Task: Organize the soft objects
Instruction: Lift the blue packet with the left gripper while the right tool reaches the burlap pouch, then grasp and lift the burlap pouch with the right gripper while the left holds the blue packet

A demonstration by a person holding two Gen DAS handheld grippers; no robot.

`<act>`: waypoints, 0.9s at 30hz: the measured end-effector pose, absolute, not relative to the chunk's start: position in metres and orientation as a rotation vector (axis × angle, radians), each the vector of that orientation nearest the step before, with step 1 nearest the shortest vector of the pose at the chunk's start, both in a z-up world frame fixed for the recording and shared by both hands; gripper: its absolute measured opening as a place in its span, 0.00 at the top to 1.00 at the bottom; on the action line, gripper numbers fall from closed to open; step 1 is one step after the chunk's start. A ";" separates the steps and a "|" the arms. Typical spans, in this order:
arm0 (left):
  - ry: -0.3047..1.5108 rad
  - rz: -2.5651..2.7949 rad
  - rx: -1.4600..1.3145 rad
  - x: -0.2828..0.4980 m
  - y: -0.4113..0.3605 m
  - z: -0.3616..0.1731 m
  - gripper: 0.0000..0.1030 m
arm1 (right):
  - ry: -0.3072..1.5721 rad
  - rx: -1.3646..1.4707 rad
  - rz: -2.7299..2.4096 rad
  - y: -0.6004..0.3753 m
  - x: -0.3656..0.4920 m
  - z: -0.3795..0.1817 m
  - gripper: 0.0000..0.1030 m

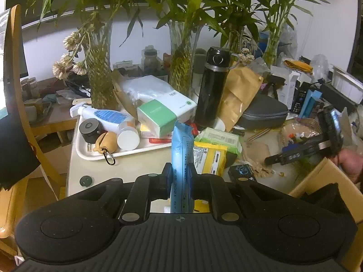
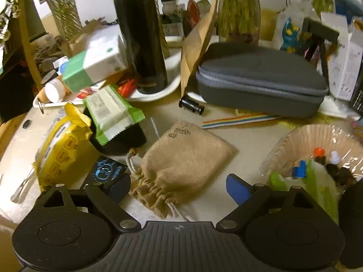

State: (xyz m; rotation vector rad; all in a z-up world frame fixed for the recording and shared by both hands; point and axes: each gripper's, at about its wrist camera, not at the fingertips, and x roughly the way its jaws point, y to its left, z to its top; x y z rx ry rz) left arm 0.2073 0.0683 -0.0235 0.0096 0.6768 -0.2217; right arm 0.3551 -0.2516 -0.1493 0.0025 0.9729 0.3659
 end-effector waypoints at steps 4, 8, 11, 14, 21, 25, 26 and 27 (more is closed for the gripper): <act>0.687 -0.224 -0.002 0.211 0.069 -0.025 0.87 | 0.996 0.001 0.362 -0.247 0.363 -0.164 0.15; 0.685 -0.230 -0.004 0.211 0.070 -0.025 0.87 | 1.008 -0.036 0.358 -0.241 0.368 -0.174 0.27; 0.687 -0.223 -0.005 0.212 0.071 -0.025 0.87 | 1.002 -0.026 0.369 -0.239 0.366 -0.175 0.48; 0.688 -0.214 -0.001 0.212 0.071 -0.025 0.87 | 0.999 -0.032 0.389 -0.236 0.364 -0.173 0.96; 0.680 -0.199 -0.007 0.212 0.073 -0.024 0.87 | 0.977 -0.052 0.376 -0.238 0.359 -0.164 0.97; 0.672 -0.192 -0.005 0.211 0.071 -0.022 0.87 | 0.929 -0.011 0.353 -0.250 0.357 -0.143 0.98; 0.669 -0.190 -0.005 0.211 0.071 -0.022 0.87 | 0.917 -0.008 0.348 -0.251 0.357 -0.138 0.98; 0.665 -0.188 -0.006 0.211 0.071 -0.022 0.87 | 0.907 -0.005 0.342 -0.254 0.356 -0.133 0.98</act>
